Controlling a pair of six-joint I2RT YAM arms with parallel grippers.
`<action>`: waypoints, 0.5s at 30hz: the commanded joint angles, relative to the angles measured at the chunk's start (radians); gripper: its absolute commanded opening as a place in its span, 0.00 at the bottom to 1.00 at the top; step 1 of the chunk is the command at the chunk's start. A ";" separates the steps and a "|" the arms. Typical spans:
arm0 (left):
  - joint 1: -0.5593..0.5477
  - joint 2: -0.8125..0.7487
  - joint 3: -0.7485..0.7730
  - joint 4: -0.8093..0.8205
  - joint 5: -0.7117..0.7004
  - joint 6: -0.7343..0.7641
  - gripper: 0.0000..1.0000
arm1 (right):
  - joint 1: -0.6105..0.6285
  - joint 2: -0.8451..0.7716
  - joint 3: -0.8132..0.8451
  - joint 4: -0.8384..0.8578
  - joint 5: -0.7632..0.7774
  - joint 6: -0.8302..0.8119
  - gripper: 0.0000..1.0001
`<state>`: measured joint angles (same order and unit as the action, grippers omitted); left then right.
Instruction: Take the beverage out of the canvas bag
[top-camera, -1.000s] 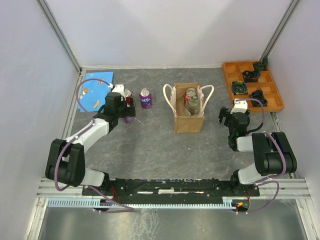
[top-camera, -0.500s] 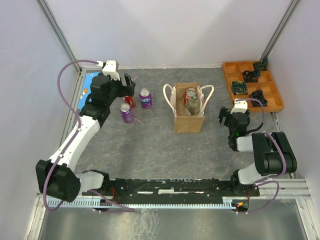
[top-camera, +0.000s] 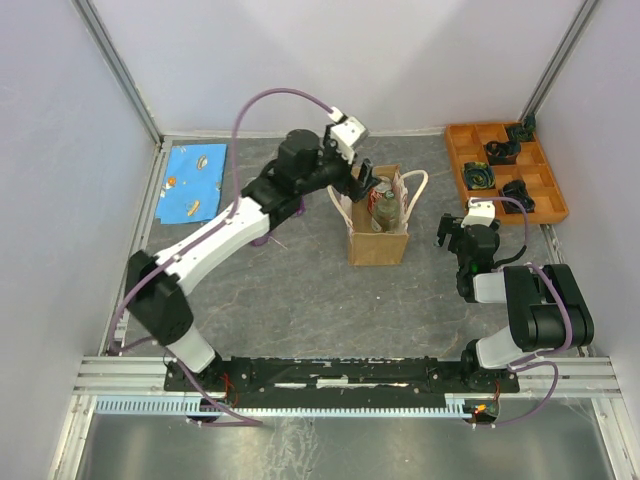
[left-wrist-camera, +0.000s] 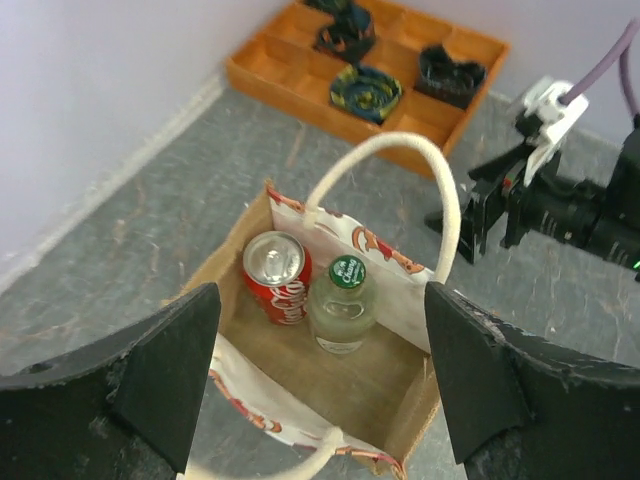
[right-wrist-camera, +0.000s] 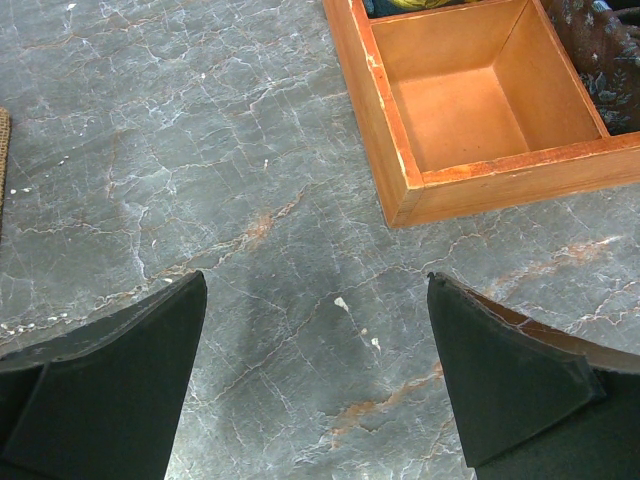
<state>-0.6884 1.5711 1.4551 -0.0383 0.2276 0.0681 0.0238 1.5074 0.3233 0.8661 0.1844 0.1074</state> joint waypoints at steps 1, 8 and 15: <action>-0.010 0.122 0.108 0.006 0.091 0.071 0.85 | -0.002 0.000 0.023 0.031 -0.002 -0.008 0.99; -0.014 0.270 0.184 0.016 0.150 0.059 0.75 | -0.002 0.001 0.023 0.031 -0.002 -0.009 0.99; -0.014 0.349 0.146 0.110 0.158 0.037 0.84 | -0.002 0.000 0.023 0.031 -0.002 -0.009 0.99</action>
<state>-0.7010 1.8874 1.5829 -0.0338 0.3527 0.0948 0.0238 1.5074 0.3233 0.8658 0.1844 0.1074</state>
